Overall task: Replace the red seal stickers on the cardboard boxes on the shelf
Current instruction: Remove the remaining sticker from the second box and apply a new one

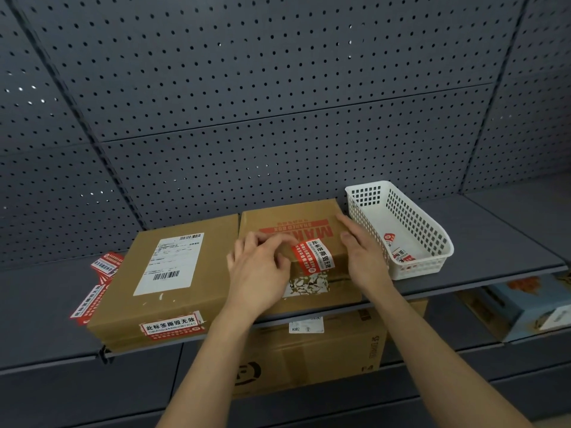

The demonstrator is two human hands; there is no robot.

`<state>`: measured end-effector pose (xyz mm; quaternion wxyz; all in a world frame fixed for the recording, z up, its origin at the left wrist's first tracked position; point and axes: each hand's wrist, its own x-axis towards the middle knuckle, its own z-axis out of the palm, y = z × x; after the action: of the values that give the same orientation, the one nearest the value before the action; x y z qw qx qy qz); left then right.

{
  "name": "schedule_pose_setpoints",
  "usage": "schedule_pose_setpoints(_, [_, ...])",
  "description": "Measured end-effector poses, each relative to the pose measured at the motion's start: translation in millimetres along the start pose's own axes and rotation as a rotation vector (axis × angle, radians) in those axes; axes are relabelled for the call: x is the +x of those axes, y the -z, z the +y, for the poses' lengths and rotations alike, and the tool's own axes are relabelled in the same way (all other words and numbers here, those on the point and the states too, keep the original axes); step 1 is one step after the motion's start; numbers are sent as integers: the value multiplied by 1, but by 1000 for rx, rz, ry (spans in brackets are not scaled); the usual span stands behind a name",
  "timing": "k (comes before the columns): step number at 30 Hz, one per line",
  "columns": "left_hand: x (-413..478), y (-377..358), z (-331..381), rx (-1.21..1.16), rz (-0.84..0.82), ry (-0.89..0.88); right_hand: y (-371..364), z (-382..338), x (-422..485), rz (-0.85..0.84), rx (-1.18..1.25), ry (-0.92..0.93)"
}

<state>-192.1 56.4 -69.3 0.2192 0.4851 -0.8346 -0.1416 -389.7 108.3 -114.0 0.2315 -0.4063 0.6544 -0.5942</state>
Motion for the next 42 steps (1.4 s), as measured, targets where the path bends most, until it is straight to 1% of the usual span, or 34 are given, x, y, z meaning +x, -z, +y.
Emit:
schedule_pose_setpoints(4, [1,4,1,-14,-41,22,-1,-1,-1,6,15,0])
schedule_pose_setpoints(6, [1,6,2,-19,-50,24,0,-3,-1,-11,-16,6])
schedule_pose_setpoints(7, [1,7,2,-21,-52,25,2,-4,-1,-25,-79,19])
schedule_pose_setpoints(9, [1,8,4,-20,-60,30,8,-11,0,-44,-327,90])
schedule_pose_setpoints(10, [1,9,5,-20,-66,35,11,-17,1,-30,-449,151])
schedule_pose_setpoints(12, [1,10,6,-25,-69,42,12,-34,8,-19,-551,311])
schedule_pose_setpoints(13, [1,10,7,-27,-65,44,11,-43,12,-63,-567,376])
schedule_pose_setpoints(14, [0,10,9,-29,-60,48,7,-51,18,-141,-586,414])
schedule_pose_setpoints(17, [-1,12,11,-48,-56,61,-6,-65,32,-378,-670,413])
schedule_pose_setpoints(20, [-1,12,13,-77,-47,68,-11,-63,37,-482,-648,358])
schedule_pose_setpoints(24, [-1,11,14,-89,-43,84,-9,-57,39,-521,-567,302])
schedule_pose_setpoints(34, [3,4,18,-64,6,148,-11,-47,39,-459,-566,343])
schedule_pose_setpoints(38, [5,-1,24,-66,81,176,-11,-46,39,-460,-568,350])
schedule_pose_setpoints(42, [8,-5,29,53,137,161,-12,-44,41,-457,-560,353])
